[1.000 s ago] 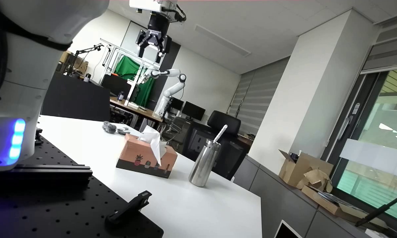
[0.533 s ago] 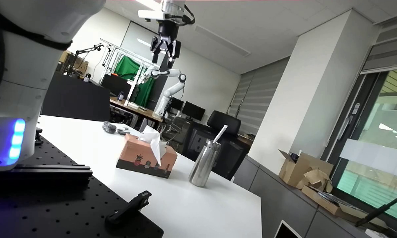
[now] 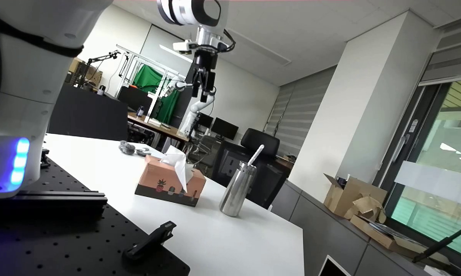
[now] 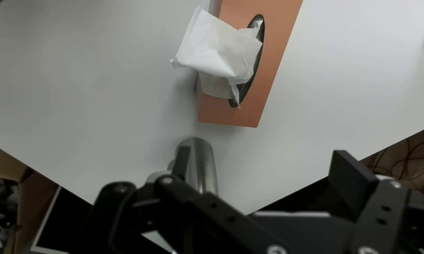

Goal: Pull out a tissue from the box and put it on the table

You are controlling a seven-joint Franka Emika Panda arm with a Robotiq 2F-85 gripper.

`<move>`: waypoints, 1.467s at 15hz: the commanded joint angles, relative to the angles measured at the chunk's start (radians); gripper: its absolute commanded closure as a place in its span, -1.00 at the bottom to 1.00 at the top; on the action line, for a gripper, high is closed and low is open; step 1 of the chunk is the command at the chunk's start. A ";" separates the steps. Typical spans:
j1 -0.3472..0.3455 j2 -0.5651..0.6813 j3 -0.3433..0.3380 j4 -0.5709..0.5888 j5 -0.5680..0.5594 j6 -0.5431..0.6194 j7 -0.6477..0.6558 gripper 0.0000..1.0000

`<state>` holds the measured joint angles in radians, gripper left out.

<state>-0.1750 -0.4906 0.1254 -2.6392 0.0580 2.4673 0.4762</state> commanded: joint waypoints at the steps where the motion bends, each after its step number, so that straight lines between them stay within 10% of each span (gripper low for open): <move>1: -0.037 0.121 0.011 0.001 0.012 0.105 0.157 -1.00; 6: -0.036 0.262 -0.012 -0.006 0.031 0.178 0.338 -1.00; 22: -0.002 0.242 -0.043 -0.008 0.007 0.161 0.256 -1.00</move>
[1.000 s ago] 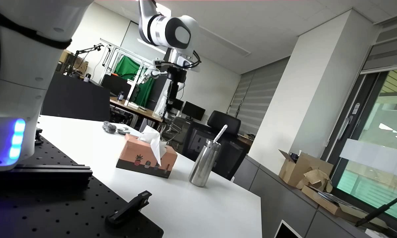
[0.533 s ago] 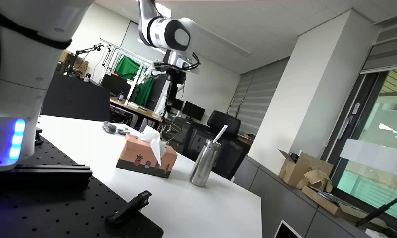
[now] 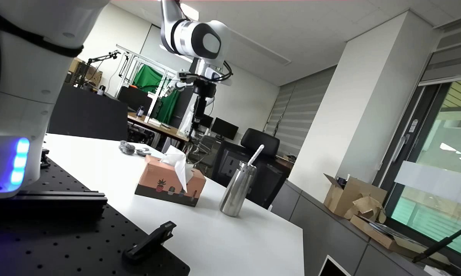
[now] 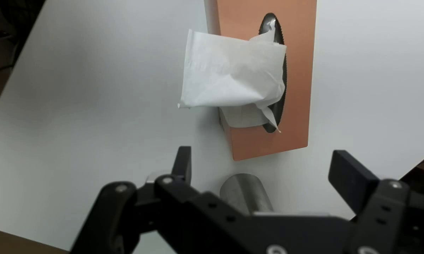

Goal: Pull out a tissue from the box and put it on the table

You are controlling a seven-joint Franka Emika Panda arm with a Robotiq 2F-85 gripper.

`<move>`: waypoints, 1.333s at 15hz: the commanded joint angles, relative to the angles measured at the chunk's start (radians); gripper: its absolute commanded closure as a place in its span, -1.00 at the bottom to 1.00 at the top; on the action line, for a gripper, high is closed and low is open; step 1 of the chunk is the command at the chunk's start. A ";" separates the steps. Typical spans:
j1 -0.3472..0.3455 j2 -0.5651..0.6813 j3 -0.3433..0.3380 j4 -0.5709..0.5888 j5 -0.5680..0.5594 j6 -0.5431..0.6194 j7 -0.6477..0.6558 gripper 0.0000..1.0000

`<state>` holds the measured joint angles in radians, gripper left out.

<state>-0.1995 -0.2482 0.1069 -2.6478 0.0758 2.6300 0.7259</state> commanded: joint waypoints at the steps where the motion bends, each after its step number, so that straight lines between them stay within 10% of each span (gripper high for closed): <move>1: 0.023 0.000 -0.025 0.001 -0.010 -0.001 0.006 -1.00; 10: 0.035 0.007 -0.052 -0.014 0.130 0.074 0.121 -1.00; 20: 0.134 0.089 -0.113 -0.064 0.652 0.334 0.110 -1.00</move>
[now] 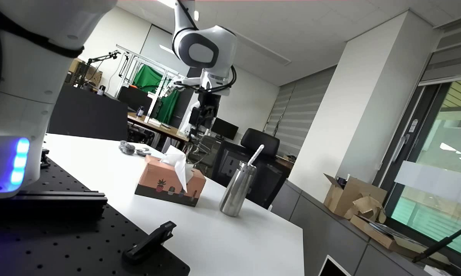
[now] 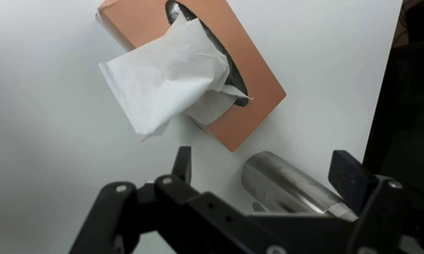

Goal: Pull out a tissue from the box and put it on the table

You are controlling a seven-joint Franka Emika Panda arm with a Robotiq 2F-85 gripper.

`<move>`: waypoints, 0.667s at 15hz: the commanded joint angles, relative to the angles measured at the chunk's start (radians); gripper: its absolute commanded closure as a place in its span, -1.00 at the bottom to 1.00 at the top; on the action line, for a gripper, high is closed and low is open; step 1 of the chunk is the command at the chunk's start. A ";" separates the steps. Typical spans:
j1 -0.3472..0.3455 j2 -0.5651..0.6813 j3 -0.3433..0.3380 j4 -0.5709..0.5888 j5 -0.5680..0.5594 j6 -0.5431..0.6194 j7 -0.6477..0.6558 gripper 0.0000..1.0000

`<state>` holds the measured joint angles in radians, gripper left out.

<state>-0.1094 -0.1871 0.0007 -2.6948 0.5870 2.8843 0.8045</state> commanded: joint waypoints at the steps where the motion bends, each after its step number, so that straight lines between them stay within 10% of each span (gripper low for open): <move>1: 0.061 0.031 -0.006 -0.025 0.205 0.104 0.012 -1.00; 10: 0.132 0.054 -0.003 -0.095 0.468 0.208 -0.161 -1.00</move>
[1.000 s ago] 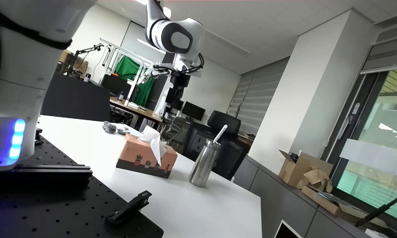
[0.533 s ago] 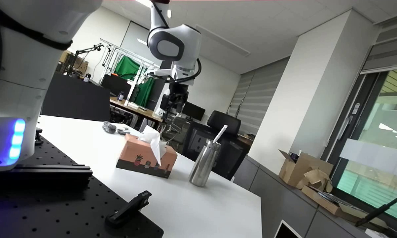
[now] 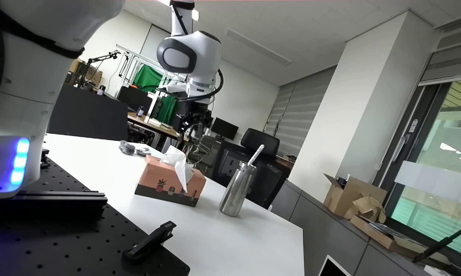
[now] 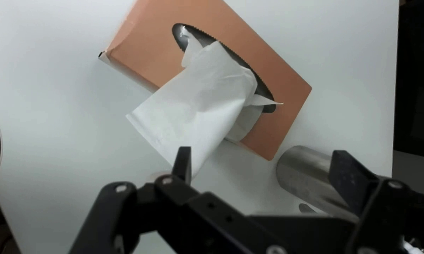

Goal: Pull out a tissue from the box and put it on the table

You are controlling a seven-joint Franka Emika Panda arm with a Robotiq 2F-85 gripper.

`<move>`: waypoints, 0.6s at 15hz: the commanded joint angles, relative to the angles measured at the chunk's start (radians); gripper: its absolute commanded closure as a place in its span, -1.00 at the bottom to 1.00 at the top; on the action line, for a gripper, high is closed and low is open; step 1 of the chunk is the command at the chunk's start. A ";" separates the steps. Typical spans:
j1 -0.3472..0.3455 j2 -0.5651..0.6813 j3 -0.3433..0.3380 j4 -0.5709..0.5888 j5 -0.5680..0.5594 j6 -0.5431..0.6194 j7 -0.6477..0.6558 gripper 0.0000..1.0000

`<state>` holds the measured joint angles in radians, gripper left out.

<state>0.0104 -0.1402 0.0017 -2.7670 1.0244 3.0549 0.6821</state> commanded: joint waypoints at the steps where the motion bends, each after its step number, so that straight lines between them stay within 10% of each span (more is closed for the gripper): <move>1: 0.001 0.046 -0.002 -0.009 0.022 0.041 -0.059 -1.00; 9: -0.036 0.137 -0.018 -0.013 -0.057 0.054 -0.169 -1.00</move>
<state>-0.0166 -0.0130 -0.0055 -2.7833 0.9784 3.0926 0.5652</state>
